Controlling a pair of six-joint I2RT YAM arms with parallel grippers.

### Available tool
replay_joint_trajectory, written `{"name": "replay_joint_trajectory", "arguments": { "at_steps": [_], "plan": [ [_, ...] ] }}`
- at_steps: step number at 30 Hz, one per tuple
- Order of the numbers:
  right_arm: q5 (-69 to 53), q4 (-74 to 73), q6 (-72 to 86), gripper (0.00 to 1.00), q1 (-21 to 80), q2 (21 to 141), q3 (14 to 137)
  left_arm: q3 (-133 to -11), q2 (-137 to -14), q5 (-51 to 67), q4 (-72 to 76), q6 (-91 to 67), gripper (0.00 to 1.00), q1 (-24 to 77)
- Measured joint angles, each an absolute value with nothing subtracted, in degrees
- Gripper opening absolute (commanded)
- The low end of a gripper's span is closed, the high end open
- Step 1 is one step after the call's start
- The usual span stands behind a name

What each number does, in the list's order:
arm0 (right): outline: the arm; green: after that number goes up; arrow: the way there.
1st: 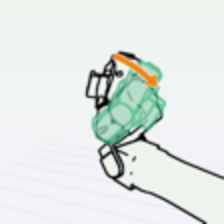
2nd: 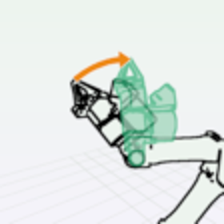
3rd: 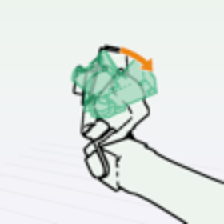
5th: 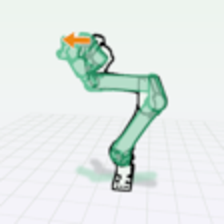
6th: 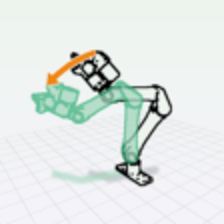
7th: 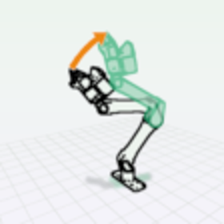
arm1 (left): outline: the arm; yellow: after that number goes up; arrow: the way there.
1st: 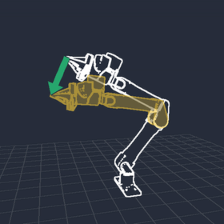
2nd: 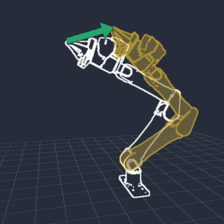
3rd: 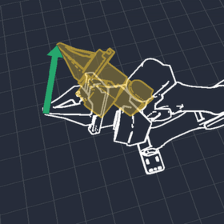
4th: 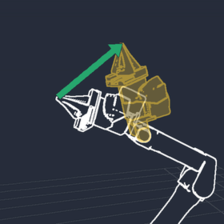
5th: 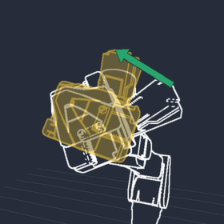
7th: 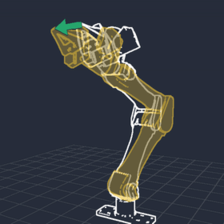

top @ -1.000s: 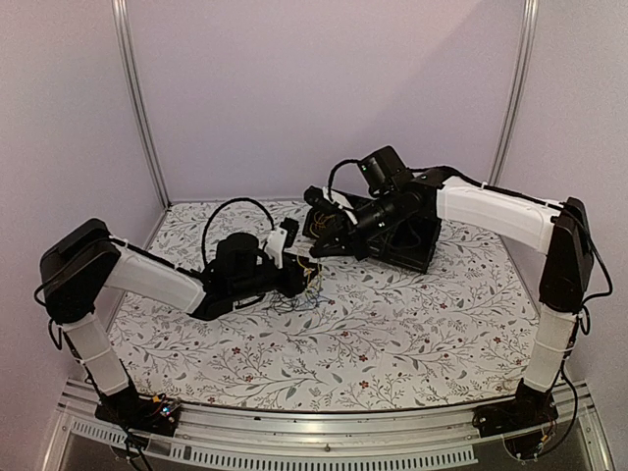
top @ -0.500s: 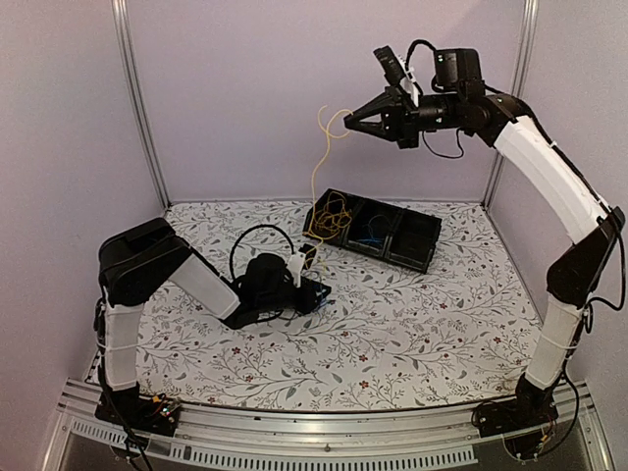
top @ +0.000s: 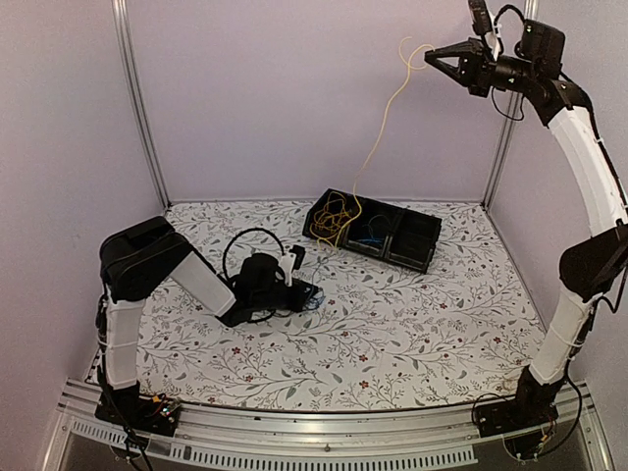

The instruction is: Untangle the cables

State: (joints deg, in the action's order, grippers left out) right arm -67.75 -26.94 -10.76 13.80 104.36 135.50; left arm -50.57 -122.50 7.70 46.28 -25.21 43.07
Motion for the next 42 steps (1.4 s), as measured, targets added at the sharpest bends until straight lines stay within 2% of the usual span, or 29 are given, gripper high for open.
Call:
{"name": "replay_joint_trajectory", "arguments": {
  "at_steps": [5, 9, 16, 24, 26, 30, 34, 42],
  "plan": [
    [-67.88, -21.58, -5.67, 0.0, 2.15, 104.01, 136.55, -48.66, -119.79, 6.04, 42.33, -24.86, 0.0, 41.85],
    [-66.13, -20.51, -4.49, 0.0, -1.56, 103.74, 136.53, -44.16, -113.78, 3.42, 36.29, -24.69, 0.0, 39.03],
    [-63.68, -19.44, -4.49, 0.0, -1.67, 102.35, 134.74, -38.74, -106.89, 2.46, 30.61, -24.45, 0.0, 32.29],
    [-58.41, -20.8, -8.34, 0.0, 2.5, 102.72, 131.07, -38.3, -102.26, 5.67, 28.6, -23.59, 0.06, 33.15],
    [-57.04, -21.21, -9.56, 0.0, 4.45, 103.04, 130.69, -38.3, -100.29, 6.24, 28.64, -23.57, 0.09, 33.41],
    [-53.84, -21.91, -11.66, 0.0, 8.27, 104.38, 130.47, -38.3, -96.31, 6.98, 28.4, -23.64, 0.26, 34.15],
    [-50.37, -22.79, -14.46, 0.0, 12.21, 106.76, 130.54, -38.33, -91.98, 6.61, 27.05, -23.99, 0.37, 34.83],
    [-45.04, -24.12, -18.74, 0.0, 16.91, 113.1, 130.89, -38.63, -86.21, 5.52, 23.83, -24.1, 0.41, 35.77]
  ]
}}
